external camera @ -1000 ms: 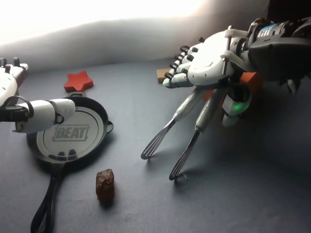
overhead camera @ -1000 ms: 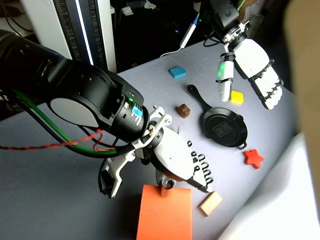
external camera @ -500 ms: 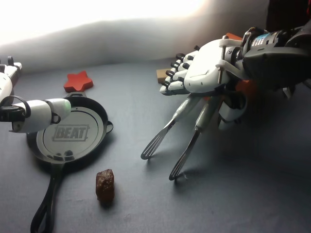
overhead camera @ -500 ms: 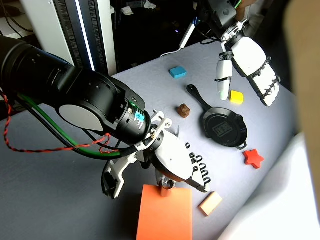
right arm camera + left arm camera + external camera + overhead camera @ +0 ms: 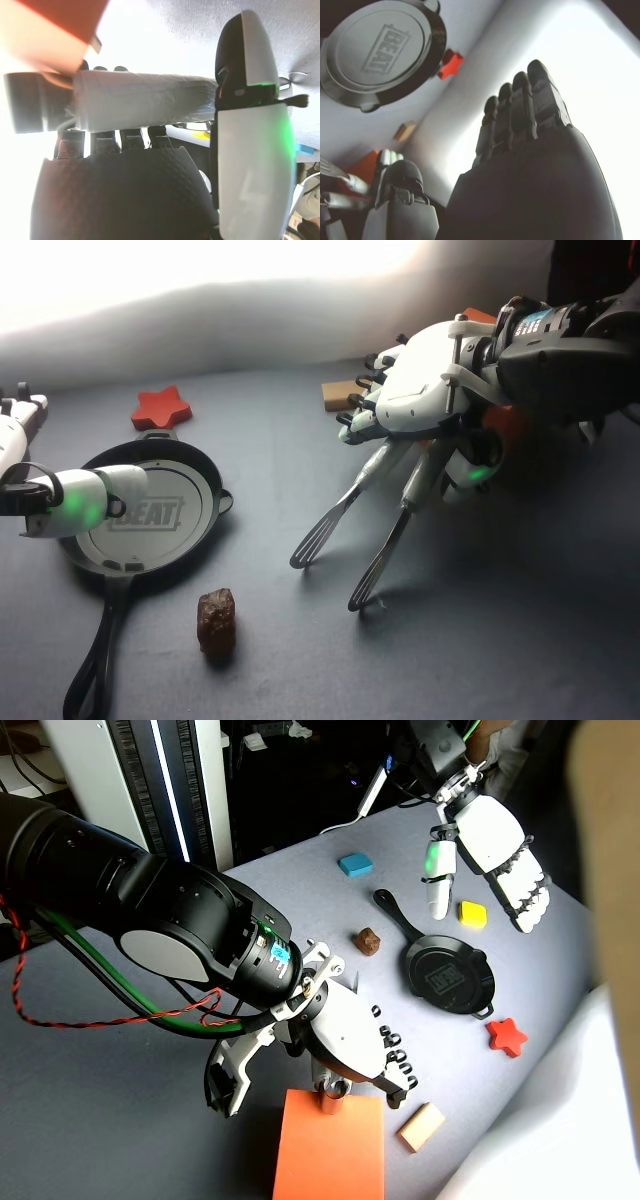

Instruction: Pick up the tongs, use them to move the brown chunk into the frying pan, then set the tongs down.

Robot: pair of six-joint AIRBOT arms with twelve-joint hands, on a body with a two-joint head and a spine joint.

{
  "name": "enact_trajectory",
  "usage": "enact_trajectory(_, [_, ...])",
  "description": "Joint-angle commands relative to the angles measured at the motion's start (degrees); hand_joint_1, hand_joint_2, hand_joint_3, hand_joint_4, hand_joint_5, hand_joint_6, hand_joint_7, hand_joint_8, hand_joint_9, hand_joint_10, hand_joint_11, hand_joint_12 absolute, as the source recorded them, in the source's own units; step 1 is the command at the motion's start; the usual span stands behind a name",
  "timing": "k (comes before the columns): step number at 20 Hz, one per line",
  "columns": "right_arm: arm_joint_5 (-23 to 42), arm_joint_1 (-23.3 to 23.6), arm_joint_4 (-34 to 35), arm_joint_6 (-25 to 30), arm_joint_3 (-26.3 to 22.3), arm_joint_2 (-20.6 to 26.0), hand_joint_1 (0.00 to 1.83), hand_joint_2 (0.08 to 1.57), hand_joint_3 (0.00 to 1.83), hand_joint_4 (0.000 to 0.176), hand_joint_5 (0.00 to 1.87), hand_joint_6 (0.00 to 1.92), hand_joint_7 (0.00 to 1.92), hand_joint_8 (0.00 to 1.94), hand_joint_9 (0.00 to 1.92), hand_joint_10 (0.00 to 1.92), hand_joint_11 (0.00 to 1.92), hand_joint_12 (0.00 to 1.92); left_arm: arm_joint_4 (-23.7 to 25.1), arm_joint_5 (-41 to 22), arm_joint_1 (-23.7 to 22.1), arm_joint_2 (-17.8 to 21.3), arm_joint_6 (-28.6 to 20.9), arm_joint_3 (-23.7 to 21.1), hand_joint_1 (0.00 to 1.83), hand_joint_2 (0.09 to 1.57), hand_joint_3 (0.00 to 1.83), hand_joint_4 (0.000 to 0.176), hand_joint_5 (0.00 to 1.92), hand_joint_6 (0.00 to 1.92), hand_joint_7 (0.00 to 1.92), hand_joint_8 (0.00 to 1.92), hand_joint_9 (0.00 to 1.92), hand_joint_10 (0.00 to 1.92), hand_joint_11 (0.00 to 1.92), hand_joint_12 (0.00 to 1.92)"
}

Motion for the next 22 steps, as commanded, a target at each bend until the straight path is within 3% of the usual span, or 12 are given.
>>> enact_trajectory(1, [5.08,0.21,-0.32,-0.34,0.15,0.33,1.06,1.01,0.02,0.000,0.30,0.06,0.34,0.02,0.27,0.07,0.00,0.94,4.19,-5.12,-0.32,0.63,-0.07,-0.12,0.00,1.09,0.00,0.000,0.04,0.00,0.06,0.00,0.05,0.00,0.00,0.22])
enact_trajectory(3, [5.33,0.29,-0.32,-0.34,0.15,0.31,1.04,1.03,0.03,0.000,0.33,0.07,0.37,0.02,0.29,0.07,0.00,0.99,4.19,-5.23,-0.31,0.65,-0.03,-0.11,0.00,1.09,0.00,0.000,0.04,0.00,0.07,0.00,0.06,0.00,0.00,0.25])
enact_trajectory(5, [5.35,0.37,-0.31,-0.33,0.13,0.28,0.98,1.10,0.05,0.000,0.46,0.11,0.52,0.04,0.41,0.11,0.00,1.23,4.19,-5.27,-0.31,0.65,-0.03,-0.14,0.00,1.11,0.00,0.000,0.03,0.00,0.05,0.00,0.04,0.00,0.00,0.18])
enact_trajectory(8, [5.37,0.61,-0.30,-0.25,0.13,0.29,0.97,1.13,0.06,0.000,0.55,0.14,0.60,0.06,0.50,0.15,0.00,1.37,4.19,-5.29,-0.31,0.75,-0.03,-0.19,0.00,1.11,0.00,0.000,0.04,0.00,0.07,0.00,0.06,0.00,0.00,0.23])
enact_trajectory(9, [5.37,0.90,-0.30,-0.07,0.12,0.31,1.02,1.11,0.04,0.000,0.66,0.21,0.74,0.06,0.57,0.32,0.00,1.54,4.19,-5.29,-0.31,0.77,-0.03,-0.22,0.00,1.11,0.00,0.000,0.03,0.00,0.06,0.00,0.05,0.00,0.00,0.24])
enact_trajectory(11, [5.31,1.32,-0.29,0.09,-0.01,0.38,1.05,1.11,0.02,0.000,0.72,0.27,0.84,0.06,0.56,0.59,0.05,1.61,4.19,-5.38,-0.31,0.80,-0.03,-0.28,0.00,1.11,0.00,0.000,0.03,0.00,0.06,0.00,0.05,0.00,0.00,0.24])
enact_trajectory(13, [5.31,1.78,-0.29,0.42,-0.42,0.57,1.03,1.14,0.03,0.000,0.73,0.41,0.90,0.09,0.54,0.79,0.12,1.63,4.19,-5.62,-0.31,0.80,-0.03,-0.37,0.00,1.10,0.00,0.000,0.03,0.00,0.06,0.00,0.05,0.00,0.00,0.23])
enact_trajectory(15, [5.31,2.32,-0.28,0.53,-1.03,0.92,1.00,1.15,0.03,0.000,0.72,0.46,0.91,0.10,0.53,0.83,0.12,1.64,4.19,-5.74,-0.31,0.80,-0.03,-0.38,0.00,1.10,0.00,0.000,0.03,0.00,0.06,0.00,0.05,0.00,0.00,0.23])
enact_trajectory(20, [4.56,3.86,-0.23,2.16,-3.15,2.51,1.01,1.15,0.02,0.000,0.74,0.44,0.93,0.09,0.59,0.76,0.20,1.58,4.19,-6.24,-0.43,0.80,-0.04,-0.41,0.00,1.10,0.00,0.000,0.02,0.00,0.06,0.00,0.05,0.00,0.00,0.21])
enact_trajectory(22, [3.80,4.57,-0.20,5.40,-4.80,4.12,0.98,1.17,0.03,0.000,0.73,0.44,0.92,0.08,0.59,0.75,0.18,1.58,4.18,-6.24,-0.42,0.81,-0.03,-0.55,0.00,1.10,0.00,0.000,0.02,0.00,0.05,0.00,0.05,0.00,0.00,0.20])
